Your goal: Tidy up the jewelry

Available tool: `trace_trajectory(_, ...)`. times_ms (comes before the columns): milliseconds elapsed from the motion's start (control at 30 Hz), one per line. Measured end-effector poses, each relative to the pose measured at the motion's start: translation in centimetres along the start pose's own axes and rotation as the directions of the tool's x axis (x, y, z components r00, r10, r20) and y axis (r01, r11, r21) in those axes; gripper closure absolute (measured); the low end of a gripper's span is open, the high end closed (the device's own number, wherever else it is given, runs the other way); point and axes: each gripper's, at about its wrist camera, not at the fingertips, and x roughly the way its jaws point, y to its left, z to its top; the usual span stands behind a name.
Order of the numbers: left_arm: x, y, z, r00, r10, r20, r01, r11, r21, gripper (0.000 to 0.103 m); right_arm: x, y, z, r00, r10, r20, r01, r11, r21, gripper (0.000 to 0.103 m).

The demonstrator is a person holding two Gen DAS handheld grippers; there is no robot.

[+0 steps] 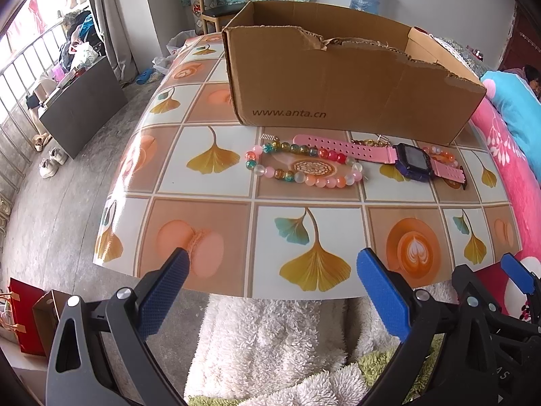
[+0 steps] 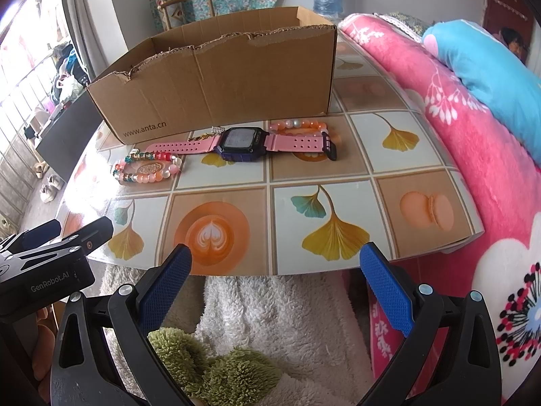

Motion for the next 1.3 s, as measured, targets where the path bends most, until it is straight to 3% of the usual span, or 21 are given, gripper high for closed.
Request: trace_trajectory(1300,-0.08,0.40,0.11,1.000,-0.001,0.002,0.002,1.000,-0.010,0.006,-0.05,0.50,0.30,1.000,-0.006,-0.001,0.006,1.000,-0.005,0.007)
